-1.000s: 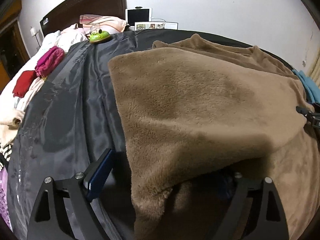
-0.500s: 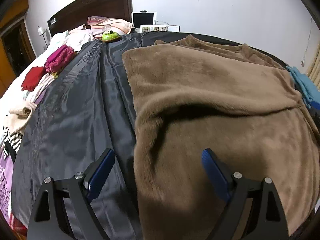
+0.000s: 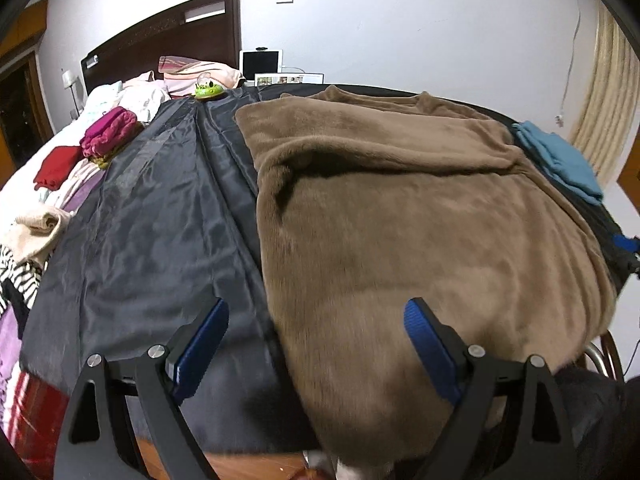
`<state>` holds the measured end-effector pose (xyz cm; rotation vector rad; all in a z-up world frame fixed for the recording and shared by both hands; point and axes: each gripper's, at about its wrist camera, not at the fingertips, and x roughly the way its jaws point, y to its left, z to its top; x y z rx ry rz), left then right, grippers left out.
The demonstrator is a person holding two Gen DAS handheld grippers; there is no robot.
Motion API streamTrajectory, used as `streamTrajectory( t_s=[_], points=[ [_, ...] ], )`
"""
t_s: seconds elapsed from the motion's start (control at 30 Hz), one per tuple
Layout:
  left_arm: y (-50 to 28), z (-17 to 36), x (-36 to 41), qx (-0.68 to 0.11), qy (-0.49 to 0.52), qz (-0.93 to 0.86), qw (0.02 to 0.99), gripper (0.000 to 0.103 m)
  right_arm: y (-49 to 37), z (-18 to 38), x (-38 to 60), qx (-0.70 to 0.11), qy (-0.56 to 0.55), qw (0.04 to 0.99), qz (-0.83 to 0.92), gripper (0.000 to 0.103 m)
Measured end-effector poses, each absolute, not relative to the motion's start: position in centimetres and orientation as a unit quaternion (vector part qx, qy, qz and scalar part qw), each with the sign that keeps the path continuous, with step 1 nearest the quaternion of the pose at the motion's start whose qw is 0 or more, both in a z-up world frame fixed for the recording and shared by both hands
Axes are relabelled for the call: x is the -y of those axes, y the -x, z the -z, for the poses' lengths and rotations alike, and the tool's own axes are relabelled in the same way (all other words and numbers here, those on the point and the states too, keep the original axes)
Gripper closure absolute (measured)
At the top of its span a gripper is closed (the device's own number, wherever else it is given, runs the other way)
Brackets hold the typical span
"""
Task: Fold clothes
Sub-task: 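Move both open grippers to the hem edge of the brown sweatshirt, then close both grippers on the sweatshirt hem edge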
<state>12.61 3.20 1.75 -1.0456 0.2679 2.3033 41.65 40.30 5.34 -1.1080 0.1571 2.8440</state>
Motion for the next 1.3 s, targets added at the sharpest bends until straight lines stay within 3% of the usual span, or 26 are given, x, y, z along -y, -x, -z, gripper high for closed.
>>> streamTrajectory(
  t_s=[0.43,0.7,1.17,1.23,1.27,1.3],
  points=[
    [-17.3,0.8,2.8,-0.054,0.416,-0.835,0.356,0.010,-42.2,-2.9,-37.7,-0.013,0.395,0.095,-0.914,0.023],
    [-18.0,3.8,0.9,-0.027,0.460,-0.779,0.426,0.010,-42.1,-2.1,-38.7,-0.038,0.402,0.108,-0.909,0.023],
    [-17.2,8.0,-3.9,-0.013,0.508,-0.737,0.446,0.012,-42.1,-1.5,-38.6,-0.067,0.393,0.080,-0.914,0.023],
    [-17.1,8.4,-4.5,-0.013,0.509,-0.735,0.447,0.030,-42.1,-1.5,-38.2,-0.059,0.392,0.074,-0.915,0.023],
    [-17.1,8.3,-4.5,-0.012,0.510,-0.736,0.446,0.049,-42.1,-1.4,-38.0,-0.056,0.392,0.071,-0.915,0.023],
    [-17.1,8.2,-4.4,-0.011,0.511,-0.736,0.444,0.056,-42.2,-1.4,-37.8,-0.051,0.391,0.068,-0.917,0.024]
  ],
)
